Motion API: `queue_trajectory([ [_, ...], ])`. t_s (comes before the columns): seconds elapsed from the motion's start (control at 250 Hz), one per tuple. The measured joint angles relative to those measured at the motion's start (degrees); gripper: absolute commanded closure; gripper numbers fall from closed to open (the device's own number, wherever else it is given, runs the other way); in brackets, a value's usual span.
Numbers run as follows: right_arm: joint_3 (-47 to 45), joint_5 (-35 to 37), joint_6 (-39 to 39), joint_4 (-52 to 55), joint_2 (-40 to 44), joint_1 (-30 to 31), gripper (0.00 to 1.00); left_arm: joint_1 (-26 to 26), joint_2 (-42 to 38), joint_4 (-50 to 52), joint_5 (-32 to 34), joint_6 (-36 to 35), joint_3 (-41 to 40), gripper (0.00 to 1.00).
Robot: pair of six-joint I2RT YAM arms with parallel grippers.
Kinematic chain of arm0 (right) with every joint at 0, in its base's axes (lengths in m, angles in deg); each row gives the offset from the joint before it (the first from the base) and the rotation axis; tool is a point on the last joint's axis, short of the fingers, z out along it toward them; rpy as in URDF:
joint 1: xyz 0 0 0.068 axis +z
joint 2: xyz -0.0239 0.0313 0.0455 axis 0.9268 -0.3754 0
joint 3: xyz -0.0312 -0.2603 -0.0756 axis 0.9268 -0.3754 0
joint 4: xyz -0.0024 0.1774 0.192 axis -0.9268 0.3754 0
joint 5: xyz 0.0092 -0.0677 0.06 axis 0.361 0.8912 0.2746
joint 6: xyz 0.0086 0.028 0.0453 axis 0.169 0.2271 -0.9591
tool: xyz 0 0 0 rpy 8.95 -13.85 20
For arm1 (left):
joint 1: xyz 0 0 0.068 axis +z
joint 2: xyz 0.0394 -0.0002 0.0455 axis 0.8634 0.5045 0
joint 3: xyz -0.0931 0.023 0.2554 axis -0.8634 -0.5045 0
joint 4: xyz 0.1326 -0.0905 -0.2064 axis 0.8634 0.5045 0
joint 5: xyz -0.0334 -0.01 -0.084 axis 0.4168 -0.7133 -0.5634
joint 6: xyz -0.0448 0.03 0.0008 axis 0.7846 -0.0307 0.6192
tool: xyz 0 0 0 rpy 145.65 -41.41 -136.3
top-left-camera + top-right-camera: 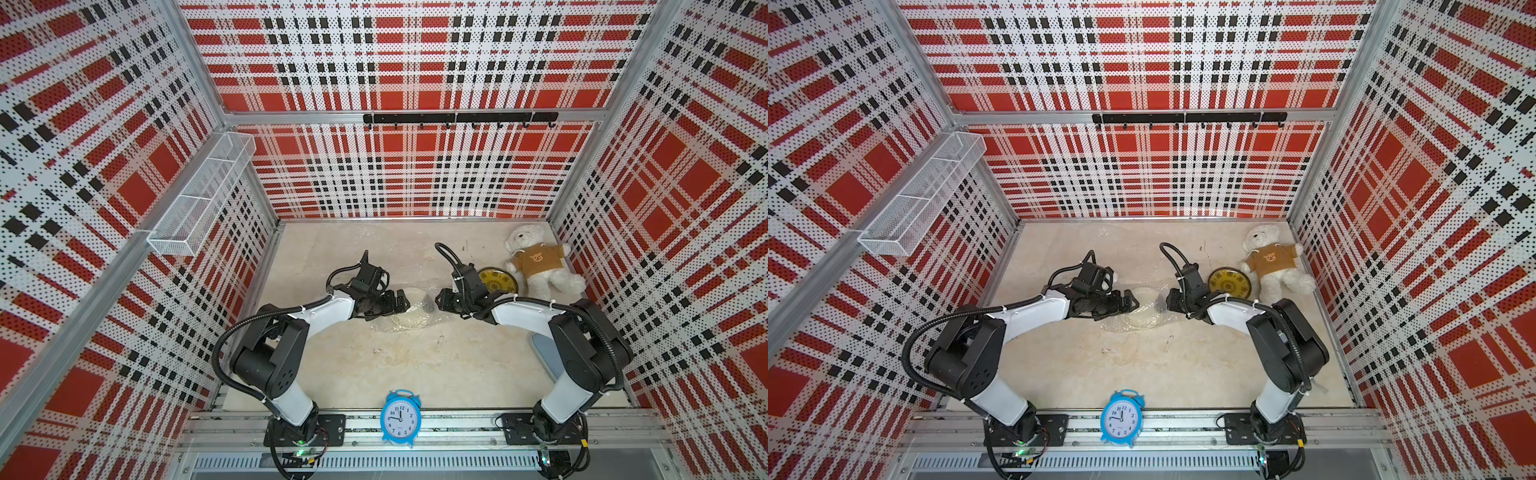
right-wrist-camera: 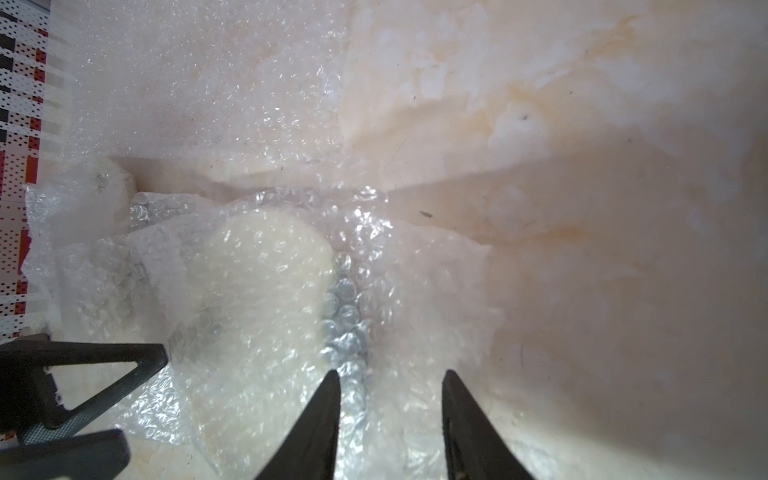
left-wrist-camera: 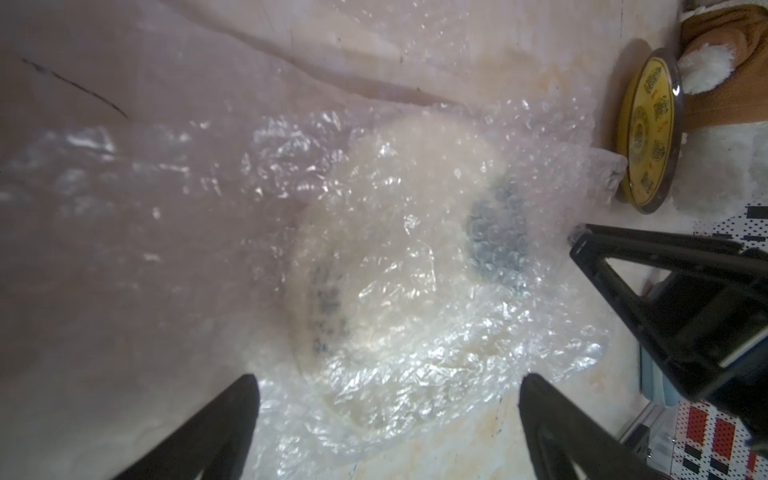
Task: Unpack dinner plates from bubble wrap
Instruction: Unwrap the bubble wrap at the center of the board.
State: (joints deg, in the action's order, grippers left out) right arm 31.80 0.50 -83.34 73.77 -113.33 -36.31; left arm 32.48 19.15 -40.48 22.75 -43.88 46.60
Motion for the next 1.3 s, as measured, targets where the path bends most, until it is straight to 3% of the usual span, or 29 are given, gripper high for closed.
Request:
queue_trajectory([
  [0.488, 0.0, 0.0, 0.1, 0.1, 0.0, -0.7, 0.56, 4.0, 0.0, -4.3, -3.1, 1.3, -2.1, 0.01],
  [0.676, 0.0, -1.0, 0.8, 0.9, 0.5, -1.6, 0.43, 4.3, 1.0, -8.0, -6.3, 2.4, -2.1, 0.01],
  [0.884, 1.5, -5.0, 2.3, 1.8, 1.9, -3.6, 0.37, 4.3, 3.9, -10.9, -8.5, 4.3, -1.3, 0.0],
  [1.301, 5.2, -11.9, 4.8, 4.2, 6.1, -10.1, 0.24, 2.2, 11.0, -13.8, -10.5, 6.0, 10.5, 0.0],
])
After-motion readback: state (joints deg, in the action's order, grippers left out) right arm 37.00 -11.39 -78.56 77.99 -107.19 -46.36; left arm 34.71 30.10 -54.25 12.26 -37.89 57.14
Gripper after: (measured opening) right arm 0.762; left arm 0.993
